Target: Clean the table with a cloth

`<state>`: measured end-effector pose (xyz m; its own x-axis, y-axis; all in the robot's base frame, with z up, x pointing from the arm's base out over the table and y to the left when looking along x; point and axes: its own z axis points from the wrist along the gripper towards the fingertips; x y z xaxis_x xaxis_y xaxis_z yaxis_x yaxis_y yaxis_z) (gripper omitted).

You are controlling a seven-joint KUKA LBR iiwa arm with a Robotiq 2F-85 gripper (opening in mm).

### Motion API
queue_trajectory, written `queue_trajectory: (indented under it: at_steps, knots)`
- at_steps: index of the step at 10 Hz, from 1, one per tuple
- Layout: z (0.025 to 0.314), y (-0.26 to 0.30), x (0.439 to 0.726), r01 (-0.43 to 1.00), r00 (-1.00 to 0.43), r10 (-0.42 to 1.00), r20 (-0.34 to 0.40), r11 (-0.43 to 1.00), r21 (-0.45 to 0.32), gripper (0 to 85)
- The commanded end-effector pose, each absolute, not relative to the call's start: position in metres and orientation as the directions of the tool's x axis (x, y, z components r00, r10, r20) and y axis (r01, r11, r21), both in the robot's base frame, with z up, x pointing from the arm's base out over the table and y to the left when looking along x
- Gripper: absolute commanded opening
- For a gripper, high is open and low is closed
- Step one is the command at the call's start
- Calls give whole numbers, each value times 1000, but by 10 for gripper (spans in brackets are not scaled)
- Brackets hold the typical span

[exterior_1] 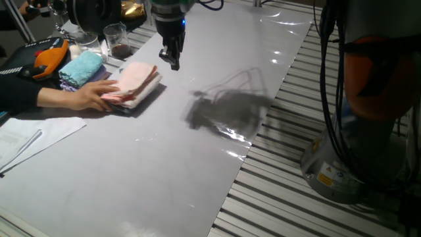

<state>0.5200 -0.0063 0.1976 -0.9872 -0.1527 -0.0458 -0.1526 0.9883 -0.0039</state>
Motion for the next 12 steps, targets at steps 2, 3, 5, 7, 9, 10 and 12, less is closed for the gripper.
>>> queue_trajectory:
  at_steps: [2, 3, 5, 7, 9, 10, 12]
  knots:
    - [199, -5, 523, -156, -987, -156, -42, 988, -5, 0]
    - [199, -2, 525, -144, -989, -144, -35, 990, -7, 0]
    - [198, 2, 528, -114, -992, -114, -44, 993, -10, 0]
    - [198, 1, 529, -57, -998, -58, -34, 998, -31, 0]
    - [198, 9, 533, 3, -1000, 2, -8, 1000, -5, 0]
    - [205, 13, 536, 33, -999, 33, -8, 999, -29, 0]
    - [218, 22, 538, 79, -997, 79, -3, 997, 11, 0]
